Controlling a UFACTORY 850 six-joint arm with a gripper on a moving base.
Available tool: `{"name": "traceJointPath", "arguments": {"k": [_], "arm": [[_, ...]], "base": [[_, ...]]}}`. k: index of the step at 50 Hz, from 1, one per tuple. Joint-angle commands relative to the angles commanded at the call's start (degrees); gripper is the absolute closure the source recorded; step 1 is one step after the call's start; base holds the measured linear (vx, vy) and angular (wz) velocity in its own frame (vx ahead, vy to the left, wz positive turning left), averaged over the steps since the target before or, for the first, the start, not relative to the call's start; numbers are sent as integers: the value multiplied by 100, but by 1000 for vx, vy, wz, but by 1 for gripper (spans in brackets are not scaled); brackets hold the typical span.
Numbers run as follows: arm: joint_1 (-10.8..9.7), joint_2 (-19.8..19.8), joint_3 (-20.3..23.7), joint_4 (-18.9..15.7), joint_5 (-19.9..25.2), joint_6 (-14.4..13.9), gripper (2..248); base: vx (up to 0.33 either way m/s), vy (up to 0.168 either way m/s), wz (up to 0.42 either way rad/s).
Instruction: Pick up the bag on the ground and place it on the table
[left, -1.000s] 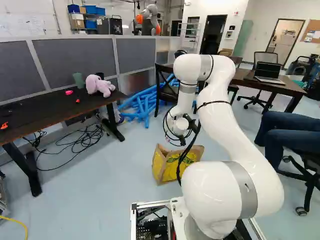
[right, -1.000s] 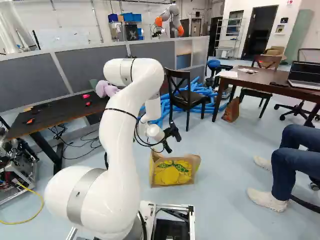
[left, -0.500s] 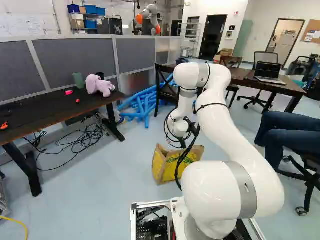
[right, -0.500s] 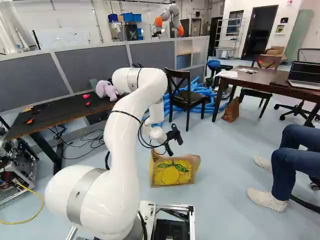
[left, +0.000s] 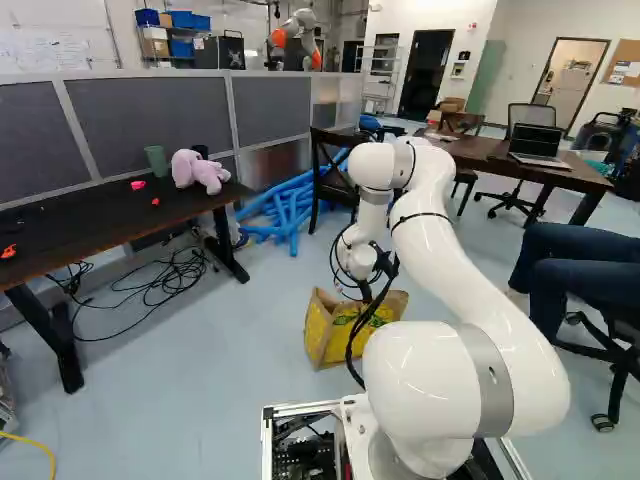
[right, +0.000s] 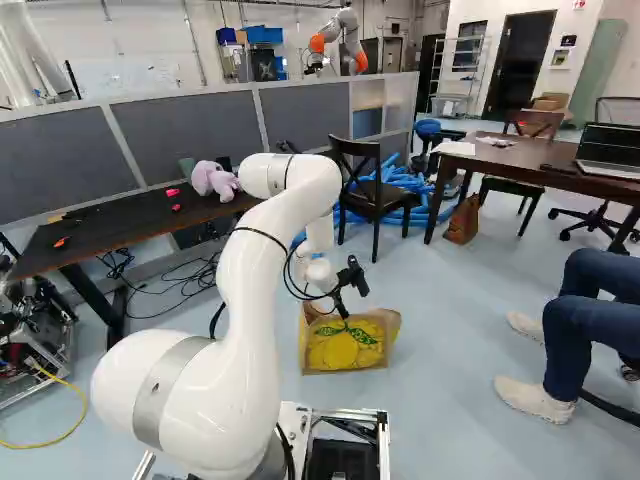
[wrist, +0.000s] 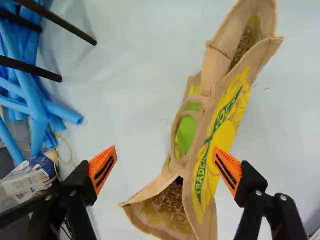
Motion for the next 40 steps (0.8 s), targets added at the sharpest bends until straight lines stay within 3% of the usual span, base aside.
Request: {"name": "traceJointPath", "arguments": {"k": [40], "arm": [[-207, -970, -1045, 0, -764, 0, 3]], "base": [[0, 0, 0]]}}
